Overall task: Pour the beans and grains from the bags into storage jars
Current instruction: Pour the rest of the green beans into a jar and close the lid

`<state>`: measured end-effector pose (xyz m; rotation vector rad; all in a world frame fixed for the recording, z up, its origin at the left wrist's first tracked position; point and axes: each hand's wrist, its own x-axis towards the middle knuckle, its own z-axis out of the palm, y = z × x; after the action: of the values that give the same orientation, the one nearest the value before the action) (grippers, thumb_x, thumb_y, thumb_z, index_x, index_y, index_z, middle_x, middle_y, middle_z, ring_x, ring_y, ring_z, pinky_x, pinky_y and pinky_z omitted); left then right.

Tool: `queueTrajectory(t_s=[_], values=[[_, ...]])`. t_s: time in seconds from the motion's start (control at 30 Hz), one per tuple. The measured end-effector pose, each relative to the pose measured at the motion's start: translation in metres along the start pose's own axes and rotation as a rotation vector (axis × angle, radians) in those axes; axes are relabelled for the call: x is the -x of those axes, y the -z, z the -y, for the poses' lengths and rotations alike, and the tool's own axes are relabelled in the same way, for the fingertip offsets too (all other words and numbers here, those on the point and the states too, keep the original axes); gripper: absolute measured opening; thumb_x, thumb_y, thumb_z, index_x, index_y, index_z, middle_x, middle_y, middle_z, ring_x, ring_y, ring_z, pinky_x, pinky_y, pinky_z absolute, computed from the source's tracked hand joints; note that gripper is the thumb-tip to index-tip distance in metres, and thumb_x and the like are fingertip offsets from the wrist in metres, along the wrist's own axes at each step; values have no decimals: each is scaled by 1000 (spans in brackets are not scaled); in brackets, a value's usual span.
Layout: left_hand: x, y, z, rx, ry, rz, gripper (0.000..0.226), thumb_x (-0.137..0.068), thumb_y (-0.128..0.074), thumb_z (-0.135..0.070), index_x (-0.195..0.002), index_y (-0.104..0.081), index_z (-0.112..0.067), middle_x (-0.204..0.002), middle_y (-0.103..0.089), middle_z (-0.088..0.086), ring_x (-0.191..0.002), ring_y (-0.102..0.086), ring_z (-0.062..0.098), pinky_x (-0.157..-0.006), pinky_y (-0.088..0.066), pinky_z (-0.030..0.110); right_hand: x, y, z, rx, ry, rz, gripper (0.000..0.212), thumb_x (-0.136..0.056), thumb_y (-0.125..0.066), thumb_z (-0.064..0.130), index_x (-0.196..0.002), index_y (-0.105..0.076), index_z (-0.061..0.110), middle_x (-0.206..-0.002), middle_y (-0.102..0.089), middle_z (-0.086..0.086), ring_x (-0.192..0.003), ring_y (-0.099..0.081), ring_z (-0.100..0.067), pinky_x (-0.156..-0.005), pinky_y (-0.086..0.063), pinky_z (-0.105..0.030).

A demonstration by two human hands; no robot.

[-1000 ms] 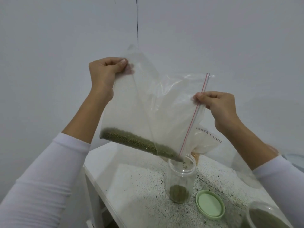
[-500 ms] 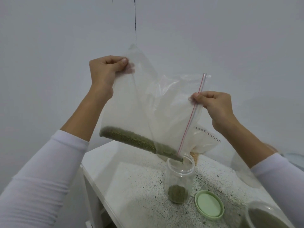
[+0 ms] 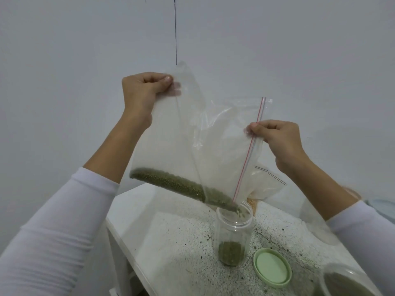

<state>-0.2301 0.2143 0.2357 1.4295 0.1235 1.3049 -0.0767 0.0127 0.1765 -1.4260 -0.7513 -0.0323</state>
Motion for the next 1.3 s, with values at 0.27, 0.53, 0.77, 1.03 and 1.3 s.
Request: queueTrajectory(t_s=[0.27, 0.53, 0.77, 1.03, 1.3], values=[[-1, -1, -2, -34, -1, 3, 6, -81, -67, 6, -76, -68, 1, -64, -72, 5, -64, -71, 23, -68, -57, 30, 1, 0, 1, 11, -7, 44, 12, -86, -68, 13, -74, -71, 11, -74, -71, 4, -70, -64, 5, -69, -44, -3], [-1, -1, -4, -45, 0, 7, 10, -80, -67, 6, -74, -67, -1, -64, -72, 6, -64, -71, 23, -68, -58, 31, 2, 1, 1, 6, -6, 48, 12, -85, -68, 13, -73, -71, 12, -68, -70, 10, -70, -65, 6, -74, -43, -7], [1, -1, -8, -47, -8, 3, 7, -81, -67, 6, -76, -67, 1, -63, -71, 4, -63, -71, 21, -66, -56, 27, 3, 2, 0, -6, -7, 40, 11, -86, -67, 11, -76, -72, 9, -66, -70, 11, -69, -64, 7, -69, -43, -5], [2, 0, -12, -36, -22, 16, 7, -81, -66, 7, -77, -67, 2, -63, -71, 5, -63, -71, 22, -65, -56, 27, 3, 1, 2, 3, -3, 42, 13, -86, -68, 13, -73, -71, 11, -64, -70, 11, -69, -64, 7, -70, -43, -6], [3, 7, -8, -22, 2, -9, 6, -82, -66, 7, -77, -66, 3, -63, -71, 5, -63, -71, 22, -67, -57, 28, 4, -3, 4, 18, 8, 61, 14, -85, -68, 13, -72, -71, 12, -70, -70, 7, -70, -64, 6, -71, -43, -6]])
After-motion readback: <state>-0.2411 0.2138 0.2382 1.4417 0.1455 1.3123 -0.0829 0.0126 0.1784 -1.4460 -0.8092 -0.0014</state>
